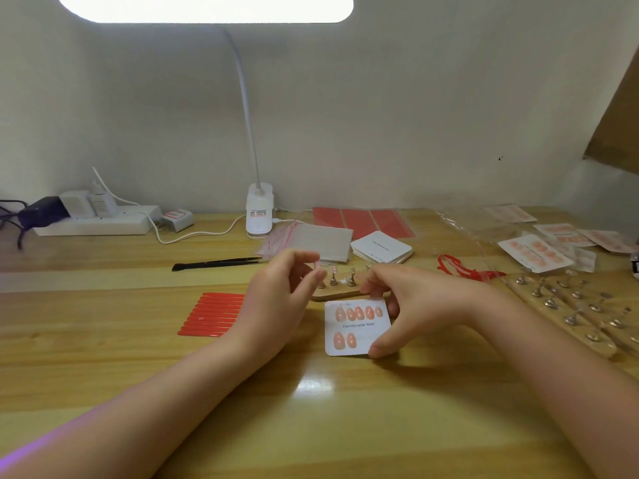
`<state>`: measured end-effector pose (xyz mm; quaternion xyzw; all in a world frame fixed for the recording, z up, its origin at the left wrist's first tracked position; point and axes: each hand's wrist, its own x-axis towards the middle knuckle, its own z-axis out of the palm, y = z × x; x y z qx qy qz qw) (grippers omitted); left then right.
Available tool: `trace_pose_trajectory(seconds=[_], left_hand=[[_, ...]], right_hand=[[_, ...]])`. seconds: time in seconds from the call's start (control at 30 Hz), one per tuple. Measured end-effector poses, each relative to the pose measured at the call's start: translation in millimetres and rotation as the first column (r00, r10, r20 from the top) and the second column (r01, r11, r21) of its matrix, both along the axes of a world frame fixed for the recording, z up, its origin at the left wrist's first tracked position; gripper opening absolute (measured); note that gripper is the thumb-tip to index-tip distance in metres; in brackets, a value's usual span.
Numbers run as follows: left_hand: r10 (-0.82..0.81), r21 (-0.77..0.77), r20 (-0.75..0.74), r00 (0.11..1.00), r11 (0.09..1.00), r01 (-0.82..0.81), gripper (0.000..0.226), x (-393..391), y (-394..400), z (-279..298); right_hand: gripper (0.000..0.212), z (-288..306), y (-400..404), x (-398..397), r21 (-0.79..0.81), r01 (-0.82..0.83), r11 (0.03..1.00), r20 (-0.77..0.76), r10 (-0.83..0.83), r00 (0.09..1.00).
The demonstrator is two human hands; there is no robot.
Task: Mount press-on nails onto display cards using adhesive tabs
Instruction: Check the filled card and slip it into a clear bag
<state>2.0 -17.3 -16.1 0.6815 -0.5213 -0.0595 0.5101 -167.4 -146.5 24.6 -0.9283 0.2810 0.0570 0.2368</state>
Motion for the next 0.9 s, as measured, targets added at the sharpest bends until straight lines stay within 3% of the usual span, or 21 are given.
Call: trace_pose_trajectory(seconds=[0.1,0.2,0.37,0.47,0.57,0.63,0.7,0.73,0.8,0.9], left_hand=[[0.040,-0.026,-0.082,0.996,0.999,-0.042,0.016,0.3,-1.2,4.5],[0.052,-0.071,-0.227,0.973,0.995,-0.070,0.012,1.3,-1.4,12.3],[-0.105,-0.111,-0.479,0.872,0.992,0.058,0.029,8.0,2.7,40.0],[-0.179,-0.089,-0.513,0.840,0.984,0.155,0.034,7.3,4.8,47.7],[-0.216,-0.165,-0.488,0.845,0.974,0.154,0.034,3.1,7.4,50.1],[-0.233,-0.252,-0.486,0.842,0.960,0.121,0.031,3.6,8.9,51.0],[-0.269,-0.320,-0.495,0.826,0.941,0.115,0.031,4.7,10.7,52.4],[-0.278,-0.332,-0.484,0.829,0.936,0.119,0.032,4.4,11.4,52.7],[-0.281,-0.338,-0.437,0.854,0.932,0.134,0.029,1.5,12.4,53.4],[-0.286,-0.345,-0.382,0.879,0.926,0.152,0.024,-2.4,13.2,54.2]], right_hand=[[0.085,2.6,2.2,0.4,-0.017,0.006,1.000,0.082,-0.005,0.997],[0.095,8.2,9.3,3.8,-0.028,0.066,0.997,0.270,-0.056,0.961],[0.110,19.5,22.9,7.6,-0.211,0.197,0.957,0.562,-0.046,0.826],[0.106,25.1,33.2,6.7,-0.339,0.186,0.922,0.652,0.088,0.753],[0.103,28.4,40.1,6.2,-0.408,0.201,0.891,0.685,0.153,0.713],[0.104,30.9,42.4,7.2,-0.258,0.242,0.935,0.741,0.031,0.671],[0.096,35.1,43.7,8.6,0.100,0.208,0.973,0.753,-0.210,0.623],[0.086,36.0,42.6,9.1,0.314,0.136,0.940,0.726,-0.330,0.604],[0.055,37.1,41.6,11.1,0.629,-0.058,0.775,0.657,-0.490,0.573],[0.019,38.5,45.6,13.4,0.717,-0.211,0.664,0.657,-0.545,0.521]])
